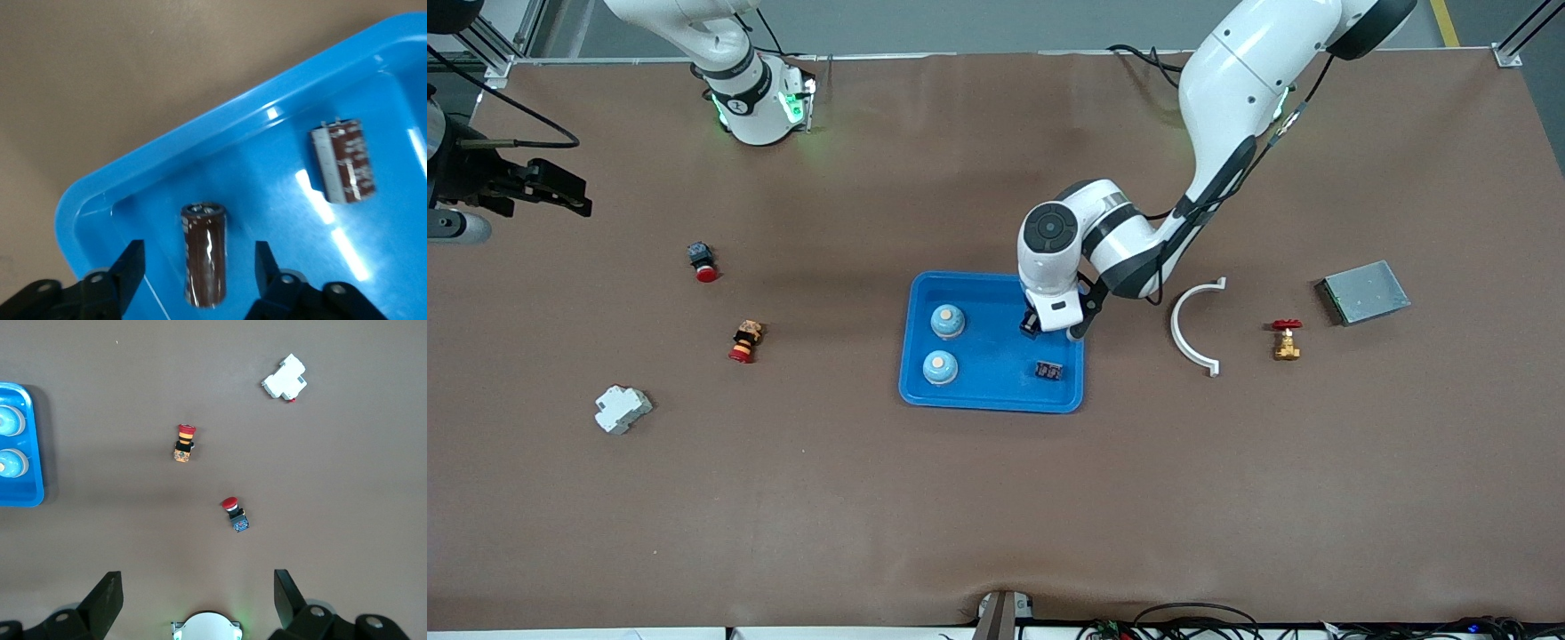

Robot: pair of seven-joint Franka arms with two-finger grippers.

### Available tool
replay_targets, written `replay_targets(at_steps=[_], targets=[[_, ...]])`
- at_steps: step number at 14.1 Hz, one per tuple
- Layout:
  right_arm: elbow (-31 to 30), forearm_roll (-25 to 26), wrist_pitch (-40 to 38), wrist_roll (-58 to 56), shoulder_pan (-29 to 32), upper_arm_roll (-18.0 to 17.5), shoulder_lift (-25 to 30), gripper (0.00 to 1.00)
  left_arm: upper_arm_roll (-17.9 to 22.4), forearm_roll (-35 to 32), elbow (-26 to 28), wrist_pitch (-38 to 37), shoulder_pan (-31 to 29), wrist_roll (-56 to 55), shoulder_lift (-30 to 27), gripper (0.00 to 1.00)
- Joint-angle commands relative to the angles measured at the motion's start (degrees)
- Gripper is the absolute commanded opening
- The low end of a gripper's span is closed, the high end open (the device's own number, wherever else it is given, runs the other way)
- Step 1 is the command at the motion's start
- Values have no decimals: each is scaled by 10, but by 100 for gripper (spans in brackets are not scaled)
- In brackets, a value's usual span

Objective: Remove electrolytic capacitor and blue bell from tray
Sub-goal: 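Lower the left gripper and grasp a brown capacitor, then lift the capacitor and carry it toward the brass valve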

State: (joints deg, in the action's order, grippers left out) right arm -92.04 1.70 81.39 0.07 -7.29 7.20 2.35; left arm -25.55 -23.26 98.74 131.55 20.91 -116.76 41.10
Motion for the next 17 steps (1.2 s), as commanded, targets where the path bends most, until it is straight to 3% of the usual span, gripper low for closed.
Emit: replay_targets(at_steps=[1,4,5,8,10,13,17], targets=[[3,25,3,11,-4,0,4,100,7,-21,-14,11,16,-22,19,69],[3,26,-4,11,1,0,5,100,7,-41,-14,23,16,-21,24,8],[3,26,-4,11,3,0,5,100,7,-49,-14,22,16,-14,21,0],[3,25,1,10,22,-2,2,100,8,-60,-16,-3,7,-11,-7,0],[3,25,2,10,50,-25,1,100,6,-74,-21,-65,-2,19,-46,0],[4,27,3,11,55,-43,0,100,1,-60,-21,-146,-38,101,-116,0],[4,32,4,27,50,-43,0,100,1,3,-18,-213,-111,310,-181,0]])
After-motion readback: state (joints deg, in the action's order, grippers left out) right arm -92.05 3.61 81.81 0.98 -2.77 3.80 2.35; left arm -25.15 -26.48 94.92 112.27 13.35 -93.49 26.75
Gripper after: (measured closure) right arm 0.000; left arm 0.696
